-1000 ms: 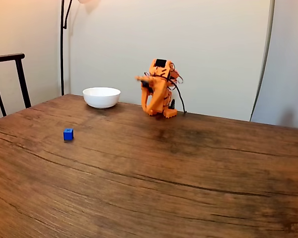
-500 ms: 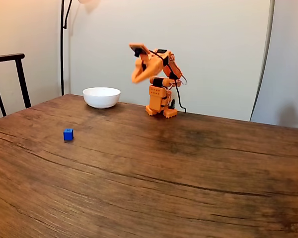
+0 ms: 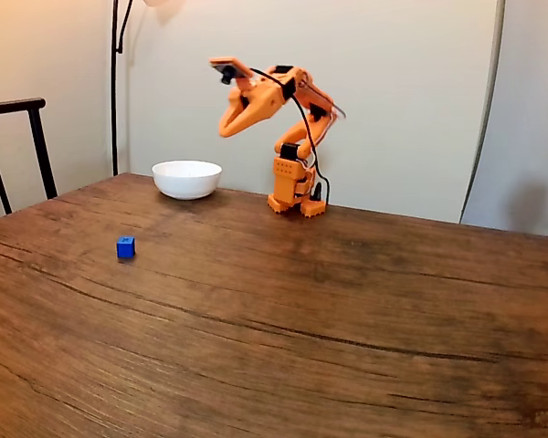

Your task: Grasp the cube and drop it in the bowl

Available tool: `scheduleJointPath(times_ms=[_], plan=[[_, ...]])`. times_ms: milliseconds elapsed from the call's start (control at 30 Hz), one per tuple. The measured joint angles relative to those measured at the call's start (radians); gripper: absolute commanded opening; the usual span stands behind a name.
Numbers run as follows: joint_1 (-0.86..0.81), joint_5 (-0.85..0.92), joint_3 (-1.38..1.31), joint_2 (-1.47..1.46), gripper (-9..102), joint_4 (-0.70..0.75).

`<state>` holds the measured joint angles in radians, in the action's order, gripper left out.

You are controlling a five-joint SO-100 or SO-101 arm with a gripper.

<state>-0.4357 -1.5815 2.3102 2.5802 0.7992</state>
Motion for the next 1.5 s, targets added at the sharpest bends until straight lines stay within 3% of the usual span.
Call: scheduleJointPath(times_ms=[333,933,1500], plan=[[0.0,0.0,-0.357,-0.499,0,-0.043],[0.012,0.018,-0.913,-1.048,0,-0.043],[-0.046,0.179,-0.979,-1.206,1,-0.043]])
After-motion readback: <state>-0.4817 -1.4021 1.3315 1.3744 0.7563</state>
